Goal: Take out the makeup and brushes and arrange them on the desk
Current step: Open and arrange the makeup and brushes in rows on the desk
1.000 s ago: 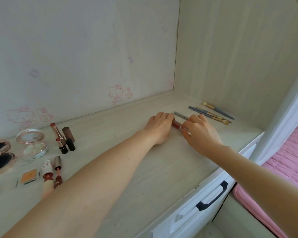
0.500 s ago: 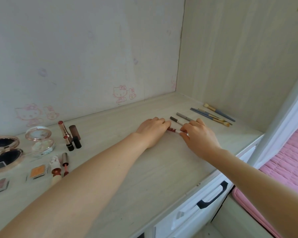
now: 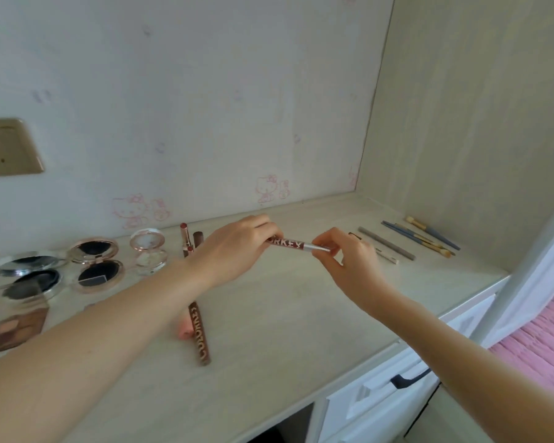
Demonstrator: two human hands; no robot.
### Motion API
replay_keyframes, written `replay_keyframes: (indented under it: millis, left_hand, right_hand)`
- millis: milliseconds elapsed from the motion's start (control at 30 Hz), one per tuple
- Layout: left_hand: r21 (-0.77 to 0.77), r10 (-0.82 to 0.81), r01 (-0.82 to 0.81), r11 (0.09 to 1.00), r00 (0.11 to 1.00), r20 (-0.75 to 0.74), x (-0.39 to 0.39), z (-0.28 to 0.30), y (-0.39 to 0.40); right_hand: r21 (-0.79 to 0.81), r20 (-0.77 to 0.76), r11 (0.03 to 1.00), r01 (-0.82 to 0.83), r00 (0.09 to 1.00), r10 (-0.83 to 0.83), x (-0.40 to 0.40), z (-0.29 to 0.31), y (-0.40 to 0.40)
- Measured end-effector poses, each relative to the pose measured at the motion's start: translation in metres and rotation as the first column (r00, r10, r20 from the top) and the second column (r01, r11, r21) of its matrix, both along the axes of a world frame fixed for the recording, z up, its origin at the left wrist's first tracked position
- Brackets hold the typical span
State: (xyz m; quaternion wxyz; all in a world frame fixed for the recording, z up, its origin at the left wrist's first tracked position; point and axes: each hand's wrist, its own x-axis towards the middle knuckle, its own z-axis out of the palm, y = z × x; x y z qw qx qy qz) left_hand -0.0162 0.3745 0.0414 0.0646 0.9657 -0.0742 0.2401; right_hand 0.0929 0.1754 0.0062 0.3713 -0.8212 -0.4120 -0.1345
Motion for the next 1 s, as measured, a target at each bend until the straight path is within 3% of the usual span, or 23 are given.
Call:
replay_keyframes:
  millis: [267, 433, 567, 700, 1000]
  left_hand:
    - [-0.076, 0.158, -0.156, 0.985, 0.987, 0.009, -0.114, -0.003, 0.047]
    - [-0.175, 0.26, -0.247, 0.953, 0.964, 0.056, -0.181, -0.023, 0.06]
    - [-0.256, 0.386, -0.359, 0.898, 0.92, 0.062, -0.227, -0.043, 0.065]
    - [-0.358, 0.476, -0.421, 0.833, 0.876, 0.078, -0.26, -0.061, 0.063]
    - [-0.411, 0.544, -0.446, 0.795, 0.824, 0.159, -0.27, -0.085, 0.059]
  right_hand:
    - [0.029, -0.068, 0.98, -0.195, 0.978, 0.196, -0.087, 0.005, 0.054]
    - [0.1, -0.19, 0.947, -0.304, 0.929, 0.318, -0.136, 0.003, 0.089]
    - [0.276, -0.452, 0.909, -0.313, 0.792, 0.41, -0.17, -0.005, 0.118]
    - [0.344, -0.591, 0.887, -0.306, 0.664, 0.458, -0.197, -0.016, 0.144]
    - [0.417, -0.61, 0.814, -0.405, 0.539, 0.581, -0.218, -0.033, 0.167]
